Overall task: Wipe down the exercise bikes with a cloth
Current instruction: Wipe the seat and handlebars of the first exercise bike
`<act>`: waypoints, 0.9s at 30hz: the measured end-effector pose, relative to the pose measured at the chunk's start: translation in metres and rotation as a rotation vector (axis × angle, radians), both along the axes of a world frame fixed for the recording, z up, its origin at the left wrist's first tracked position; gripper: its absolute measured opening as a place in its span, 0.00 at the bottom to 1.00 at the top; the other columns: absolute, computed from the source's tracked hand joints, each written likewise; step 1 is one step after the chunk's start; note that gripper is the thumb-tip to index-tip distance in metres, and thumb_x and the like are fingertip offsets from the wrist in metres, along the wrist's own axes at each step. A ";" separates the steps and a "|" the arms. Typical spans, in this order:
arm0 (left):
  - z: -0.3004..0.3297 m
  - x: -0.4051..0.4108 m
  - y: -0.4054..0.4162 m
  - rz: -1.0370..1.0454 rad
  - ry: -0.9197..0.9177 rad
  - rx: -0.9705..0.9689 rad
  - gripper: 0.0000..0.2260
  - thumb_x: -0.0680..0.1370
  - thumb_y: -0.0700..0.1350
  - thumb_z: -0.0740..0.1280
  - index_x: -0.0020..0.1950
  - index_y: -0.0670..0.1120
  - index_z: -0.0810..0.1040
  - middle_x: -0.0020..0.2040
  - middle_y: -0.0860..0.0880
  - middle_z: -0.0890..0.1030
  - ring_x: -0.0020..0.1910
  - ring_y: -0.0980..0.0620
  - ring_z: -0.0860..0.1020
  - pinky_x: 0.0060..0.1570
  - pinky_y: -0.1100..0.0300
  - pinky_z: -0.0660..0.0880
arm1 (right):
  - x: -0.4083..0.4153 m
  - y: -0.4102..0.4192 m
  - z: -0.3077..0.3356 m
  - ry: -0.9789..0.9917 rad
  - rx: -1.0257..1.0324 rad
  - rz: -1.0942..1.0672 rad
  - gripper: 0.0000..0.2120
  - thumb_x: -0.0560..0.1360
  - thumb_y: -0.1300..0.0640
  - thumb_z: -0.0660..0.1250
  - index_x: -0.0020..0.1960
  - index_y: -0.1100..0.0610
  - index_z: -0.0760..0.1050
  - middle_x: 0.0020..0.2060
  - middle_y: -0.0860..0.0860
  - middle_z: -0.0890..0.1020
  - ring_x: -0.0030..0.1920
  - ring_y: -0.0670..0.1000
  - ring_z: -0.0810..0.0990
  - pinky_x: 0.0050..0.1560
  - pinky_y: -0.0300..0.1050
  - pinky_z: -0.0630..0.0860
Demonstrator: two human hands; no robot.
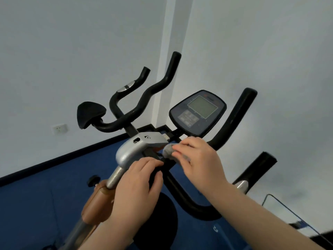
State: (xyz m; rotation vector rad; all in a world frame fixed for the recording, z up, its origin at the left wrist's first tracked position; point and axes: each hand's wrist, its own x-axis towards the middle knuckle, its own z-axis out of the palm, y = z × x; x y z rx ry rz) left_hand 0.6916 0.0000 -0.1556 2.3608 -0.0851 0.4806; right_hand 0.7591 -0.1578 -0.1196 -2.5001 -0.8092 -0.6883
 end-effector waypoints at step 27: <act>0.017 0.060 -0.028 -0.249 -0.028 0.018 0.09 0.75 0.47 0.63 0.55 0.54 0.74 0.51 0.59 0.73 0.52 0.57 0.69 0.52 0.60 0.70 | 0.025 -0.063 0.029 -0.023 -0.059 -0.258 0.03 0.73 0.61 0.71 0.42 0.57 0.83 0.36 0.52 0.74 0.32 0.50 0.72 0.31 0.43 0.73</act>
